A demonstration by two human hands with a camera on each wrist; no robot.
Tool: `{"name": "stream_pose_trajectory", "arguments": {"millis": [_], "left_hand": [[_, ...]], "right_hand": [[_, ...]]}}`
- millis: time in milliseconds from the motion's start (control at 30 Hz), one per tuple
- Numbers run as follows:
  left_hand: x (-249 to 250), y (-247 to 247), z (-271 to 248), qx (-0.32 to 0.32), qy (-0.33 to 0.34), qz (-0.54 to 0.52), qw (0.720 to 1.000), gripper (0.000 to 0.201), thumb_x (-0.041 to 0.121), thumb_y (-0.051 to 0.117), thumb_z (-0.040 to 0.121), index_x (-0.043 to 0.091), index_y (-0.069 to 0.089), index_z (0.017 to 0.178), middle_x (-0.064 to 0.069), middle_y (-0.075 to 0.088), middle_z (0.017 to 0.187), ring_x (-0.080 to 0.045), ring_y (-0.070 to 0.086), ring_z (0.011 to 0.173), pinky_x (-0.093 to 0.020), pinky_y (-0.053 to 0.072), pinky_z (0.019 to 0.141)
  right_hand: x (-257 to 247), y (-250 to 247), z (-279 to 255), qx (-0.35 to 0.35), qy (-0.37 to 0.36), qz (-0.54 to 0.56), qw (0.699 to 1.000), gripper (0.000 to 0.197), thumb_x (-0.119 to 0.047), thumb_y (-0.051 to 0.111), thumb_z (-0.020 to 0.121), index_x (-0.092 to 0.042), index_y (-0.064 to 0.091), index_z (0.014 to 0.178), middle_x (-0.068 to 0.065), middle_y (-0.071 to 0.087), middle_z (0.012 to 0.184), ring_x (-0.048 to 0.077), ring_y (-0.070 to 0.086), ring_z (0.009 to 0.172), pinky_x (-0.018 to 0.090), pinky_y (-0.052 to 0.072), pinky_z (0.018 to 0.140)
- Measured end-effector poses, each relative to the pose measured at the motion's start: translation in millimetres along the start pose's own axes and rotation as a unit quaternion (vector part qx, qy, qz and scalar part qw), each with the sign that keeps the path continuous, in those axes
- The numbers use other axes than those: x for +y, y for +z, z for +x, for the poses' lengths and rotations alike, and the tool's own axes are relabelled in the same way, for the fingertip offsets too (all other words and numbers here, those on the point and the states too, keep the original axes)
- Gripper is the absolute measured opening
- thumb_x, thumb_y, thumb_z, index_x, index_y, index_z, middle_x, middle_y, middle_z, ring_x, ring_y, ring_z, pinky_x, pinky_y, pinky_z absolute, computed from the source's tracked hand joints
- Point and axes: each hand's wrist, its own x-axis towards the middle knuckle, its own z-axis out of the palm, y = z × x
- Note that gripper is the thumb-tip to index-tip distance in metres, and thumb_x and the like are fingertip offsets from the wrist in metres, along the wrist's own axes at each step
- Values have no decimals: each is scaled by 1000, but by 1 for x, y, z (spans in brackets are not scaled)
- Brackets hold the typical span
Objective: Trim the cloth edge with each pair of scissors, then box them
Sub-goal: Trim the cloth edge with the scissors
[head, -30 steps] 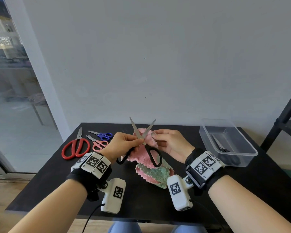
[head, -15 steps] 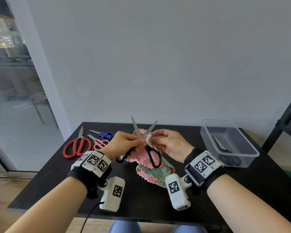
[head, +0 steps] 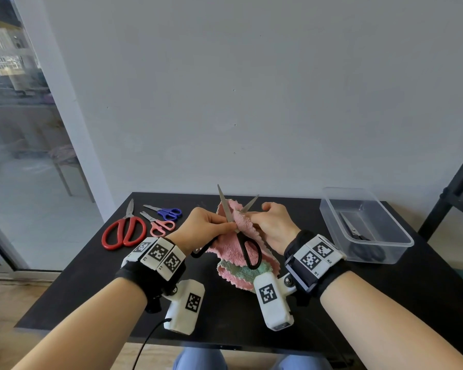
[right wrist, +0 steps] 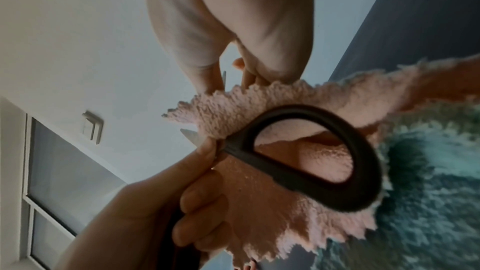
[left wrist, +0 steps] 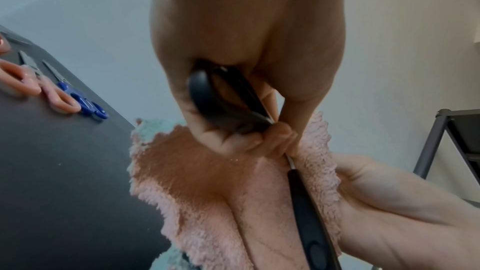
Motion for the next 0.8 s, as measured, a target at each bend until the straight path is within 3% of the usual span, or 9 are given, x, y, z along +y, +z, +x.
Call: {"name": "stream_pose_trajectory", "arguments": {"millis": [233, 333, 400, 467, 533, 600, 633, 700, 800], "left_hand": [[4, -1, 2, -4, -4, 4, 1000, 13, 17, 70, 85, 5, 77, 88, 8, 57, 43, -4, 47, 39, -14, 43, 46], [4, -2, 2, 1, -5, 10, 1000, 12, 17, 70, 85, 8, 77, 87, 8, 58, 44, -4, 47, 39, -14, 43, 46], [5, -3, 2, 6, -1, 9, 1000, 10, 17, 70, 85, 11, 77, 80, 7, 58, 45, -3, 47, 39, -13, 42, 45], [5, -4, 2, 15, 8, 8, 1000, 13, 17, 70, 85, 14, 76, 74, 5, 57, 46, -3, 47, 38, -12, 41, 44], [4, -5, 1, 23, 9, 1, 1000, 11, 16, 70, 85, 11, 76, 77, 3, 57, 49, -3, 47, 38, -13, 41, 44], [2, -6, 1, 28, 8, -1, 1000, 12, 16, 70, 85, 6, 76, 82, 1, 56, 51, -3, 47, 38, -13, 42, 44], [1, -7, 1, 28, 8, 4, 1000, 13, 16, 70, 85, 6, 76, 80, 0, 56, 52, -3, 47, 38, -13, 42, 44], [-1, -6, 1, 21, 9, 19, 1000, 15, 17, 69, 86, 8, 76, 75, -4, 57, 54, -4, 47, 39, -14, 42, 45], [-3, -3, 0, 9, 9, 19, 1000, 14, 17, 70, 85, 5, 77, 87, -8, 59, 57, -5, 48, 40, -15, 44, 45]], "right_hand": [[-4, -1, 3, 20, -14, -4, 1000, 87, 5, 75, 74, -1, 22, 143, 23, 59, 120, 32, 60, 109, 48, 50, 94], [-1, -2, 4, 8, -23, 13, 1000, 71, 5, 70, 80, -5, 29, 138, 18, 62, 112, 26, 63, 98, 40, 54, 81], [-2, 0, -2, -5, -31, 31, 999, 51, 4, 66, 84, -8, 37, 124, 13, 63, 97, 18, 63, 81, 30, 51, 64], [-4, 1, -4, -27, -26, 51, 998, 35, 8, 62, 84, -5, 45, 112, 13, 59, 84, 16, 60, 68, 27, 48, 57], [-5, 1, -4, -70, -14, 77, 994, 19, 12, 54, 78, -5, 48, 82, 13, 47, 71, 17, 51, 53, 27, 43, 51], [-6, -1, -4, -102, -5, 102, 989, 25, 9, 52, 78, -9, 42, 63, 12, 44, 65, 20, 48, 52, 27, 43, 50], [-5, -1, -5, -109, -6, 99, 989, 25, 6, 56, 82, -8, 45, 64, 14, 50, 65, 21, 52, 55, 27, 47, 51], [-2, 1, -9, -102, -20, 60, 993, 16, -2, 71, 82, -3, 55, 84, 15, 64, 76, 21, 63, 64, 26, 54, 58], [3, 0, -7, -70, -37, 16, 997, 40, 3, 77, 74, 1, 53, 105, 18, 68, 92, 26, 68, 80, 37, 57, 80]]}}
